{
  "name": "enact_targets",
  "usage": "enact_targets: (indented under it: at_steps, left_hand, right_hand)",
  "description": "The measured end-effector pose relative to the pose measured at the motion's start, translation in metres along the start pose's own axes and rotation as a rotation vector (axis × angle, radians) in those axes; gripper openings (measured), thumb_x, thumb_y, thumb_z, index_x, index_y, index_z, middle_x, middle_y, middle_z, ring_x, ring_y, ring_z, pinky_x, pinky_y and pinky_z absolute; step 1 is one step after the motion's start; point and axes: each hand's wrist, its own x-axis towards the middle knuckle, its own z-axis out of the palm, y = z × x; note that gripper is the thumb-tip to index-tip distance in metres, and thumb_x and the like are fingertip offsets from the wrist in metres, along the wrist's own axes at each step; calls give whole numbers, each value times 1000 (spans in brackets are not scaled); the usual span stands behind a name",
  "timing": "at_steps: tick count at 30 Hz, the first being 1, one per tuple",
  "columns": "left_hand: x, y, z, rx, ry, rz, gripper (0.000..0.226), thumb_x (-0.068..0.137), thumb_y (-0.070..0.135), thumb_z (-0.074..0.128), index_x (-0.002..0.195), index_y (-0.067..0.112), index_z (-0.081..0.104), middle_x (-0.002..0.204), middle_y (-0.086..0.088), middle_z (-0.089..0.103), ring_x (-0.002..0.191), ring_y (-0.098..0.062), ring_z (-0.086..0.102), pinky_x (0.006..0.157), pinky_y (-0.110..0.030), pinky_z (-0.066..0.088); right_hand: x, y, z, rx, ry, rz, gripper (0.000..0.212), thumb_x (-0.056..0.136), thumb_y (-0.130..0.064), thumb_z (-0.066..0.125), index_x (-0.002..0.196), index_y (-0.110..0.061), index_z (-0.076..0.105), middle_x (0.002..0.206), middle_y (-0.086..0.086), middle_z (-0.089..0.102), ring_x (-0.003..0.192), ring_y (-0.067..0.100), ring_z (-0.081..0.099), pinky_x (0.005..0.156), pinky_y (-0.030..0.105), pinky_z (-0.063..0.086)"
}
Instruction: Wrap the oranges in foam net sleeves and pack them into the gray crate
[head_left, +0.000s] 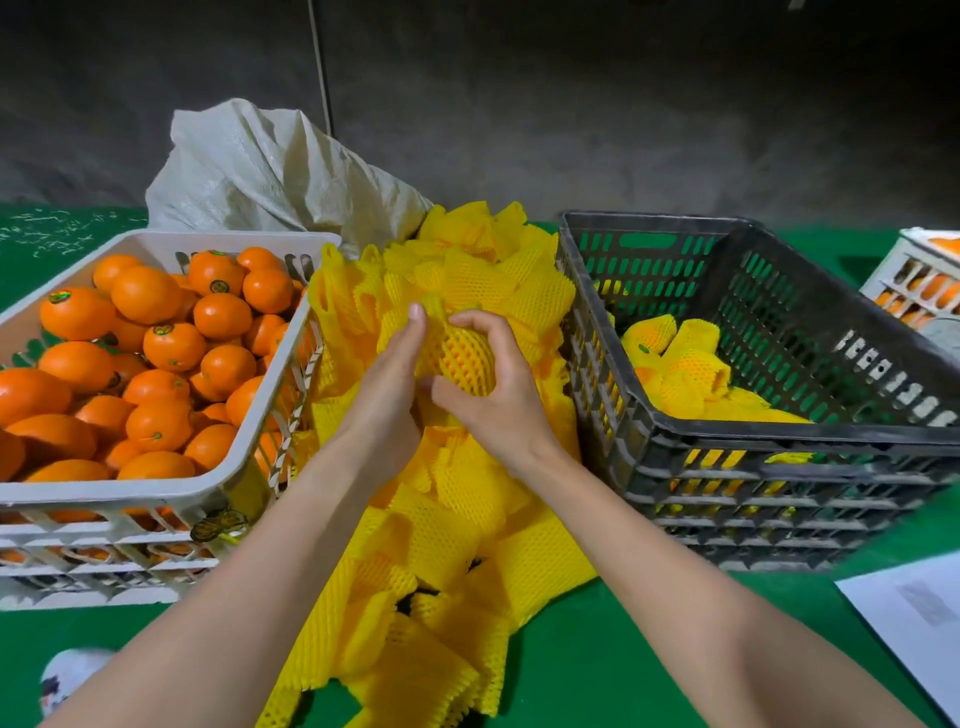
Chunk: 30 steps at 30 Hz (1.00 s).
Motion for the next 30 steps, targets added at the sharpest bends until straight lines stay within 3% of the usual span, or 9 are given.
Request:
enact_targets:
  at_steps: [4,6,10,14,17,20,22,25,30]
  left_hand:
    - [12,3,28,-90,-88,17,62,97,54,26,137,13,47,132,-6,58,119,-18,57,104,-38,44]
    - [18,-1,44,-63,-70,66,56,99,51,25,132,14,51,123,-3,63,112,-16,61,94,-33,49]
    - [23,-26,85,314,8,296,17,101,18,42,107,13,57,85,3,62,76,-11,58,68,-26,47]
    - [46,-45,136,778,-179,588,13,93,7,55,85,14,62,73,14,55,71,-10,54,66,-29,44]
    - [64,-55,174,1096,-368,597,9,92,14,59,88,12,67,77,7,58,75,-12,58,68,-30,46]
    - [73,-71,189,1503,-532,523,13,91,23,59,96,15,68,94,-1,64,89,-22,61,68,-32,46]
    - [76,-76,187,1633,-552,510,15,90,29,61,100,19,68,102,-2,65,93,-21,60,65,-31,43]
    - [77,-77,183,1614,-508,501,16,90,31,62,101,22,68,104,0,66,91,-17,59,65,-30,40]
    - [72,-73,180,1498,-498,473,13,91,26,61,101,20,68,106,-1,66,97,-19,61,72,-34,50]
  right_hand:
    - [15,-12,-31,-36,110,-46,43,69,-10,76,102,-17,49,97,-15,50,94,2,48,84,16,40]
    - [24,-17,-54,-61,185,-92,42,67,-18,73,101,-19,48,96,-17,48,91,0,49,81,12,40]
    - [44,-12,-120,-172,365,-90,42,70,-13,75,101,-18,47,98,-9,48,94,10,48,82,19,40]
    - [63,12,-190,-466,374,109,44,69,-18,74,103,-25,49,106,0,53,105,23,50,83,31,38]
    - [79,36,-231,-850,164,363,43,70,-29,71,107,-28,47,117,12,52,105,29,49,82,32,38]
    - [88,59,-259,-1264,-264,545,43,73,-32,69,108,-26,45,124,15,49,113,35,47,88,37,44]
    - [84,74,-268,-1470,-557,620,53,75,-27,71,120,-18,46,126,14,50,117,31,45,82,32,42]
    - [79,94,-278,-1468,-801,763,63,77,-23,74,131,-13,43,135,10,46,120,28,45,77,30,39]
    - [85,106,-275,-1331,-804,845,86,75,-30,77,144,-30,26,150,3,30,132,29,36,89,36,43]
